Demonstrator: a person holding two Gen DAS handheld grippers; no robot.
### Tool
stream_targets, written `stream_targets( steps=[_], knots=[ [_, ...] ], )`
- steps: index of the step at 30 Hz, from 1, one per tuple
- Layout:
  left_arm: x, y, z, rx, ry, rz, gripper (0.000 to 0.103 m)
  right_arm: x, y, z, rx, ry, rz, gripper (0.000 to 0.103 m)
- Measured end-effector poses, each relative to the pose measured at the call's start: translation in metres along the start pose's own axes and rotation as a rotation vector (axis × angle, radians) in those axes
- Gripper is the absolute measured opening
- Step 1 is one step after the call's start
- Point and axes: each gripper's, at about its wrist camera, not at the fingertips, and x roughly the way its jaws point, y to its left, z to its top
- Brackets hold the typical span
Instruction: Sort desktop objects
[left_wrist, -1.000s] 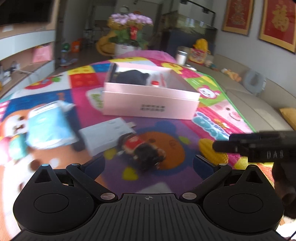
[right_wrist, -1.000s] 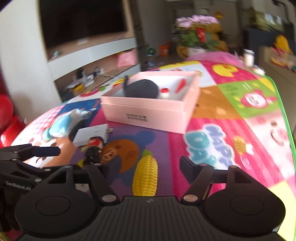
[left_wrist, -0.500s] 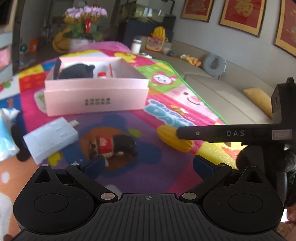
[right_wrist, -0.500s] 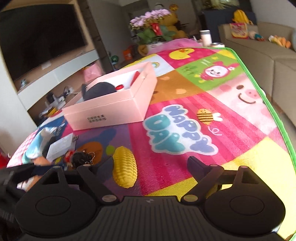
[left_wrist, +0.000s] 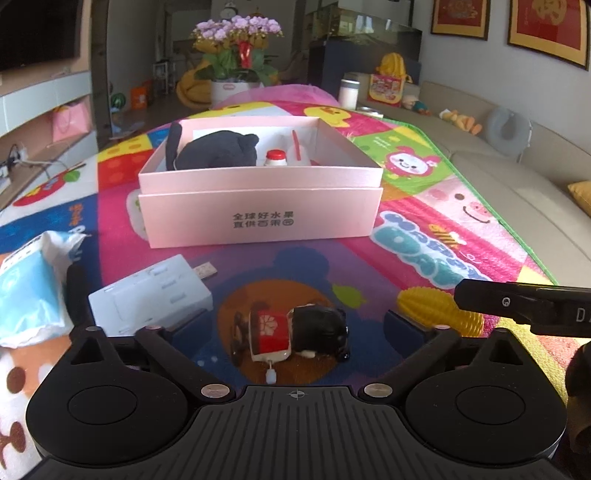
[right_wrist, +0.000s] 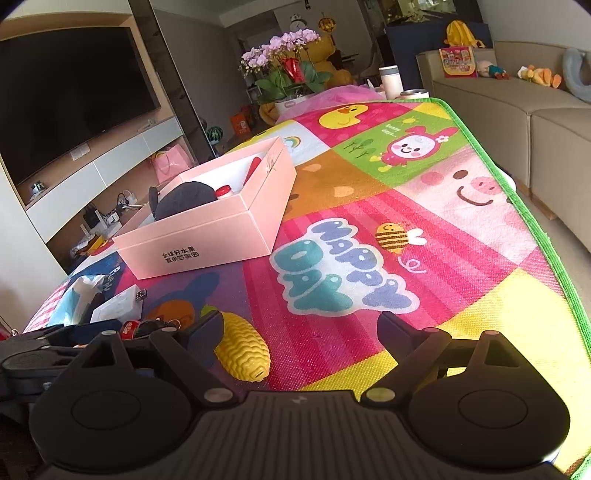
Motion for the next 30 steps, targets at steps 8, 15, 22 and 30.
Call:
stream_targets(
  steps=[8, 15, 22, 30],
  knots=[
    [-0.021, 0.018, -0.016, -0.033, 0.007, 0.025, 0.07, -0.003, 0.016, -0.004, -0.109, 0.0, 0.019, 0.091],
    [-0.053, 0.045, -0.038, -0.103, -0.008, 0.113, 0.073, 0.003, 0.05, -0.014, -0.235, 0.068, 0.09, 0.075],
    [-0.062, 0.059, -0.048, -0.154, -0.02, 0.127, 0.089, 0.003, 0.078, -0.025, -0.299, 0.131, 0.23, 0.075],
    [-0.066, 0.063, -0.053, -0.196, -0.044, 0.115, 0.097, -0.002, 0.079, -0.022, -0.364, 0.081, 0.139, 0.083]
  ],
)
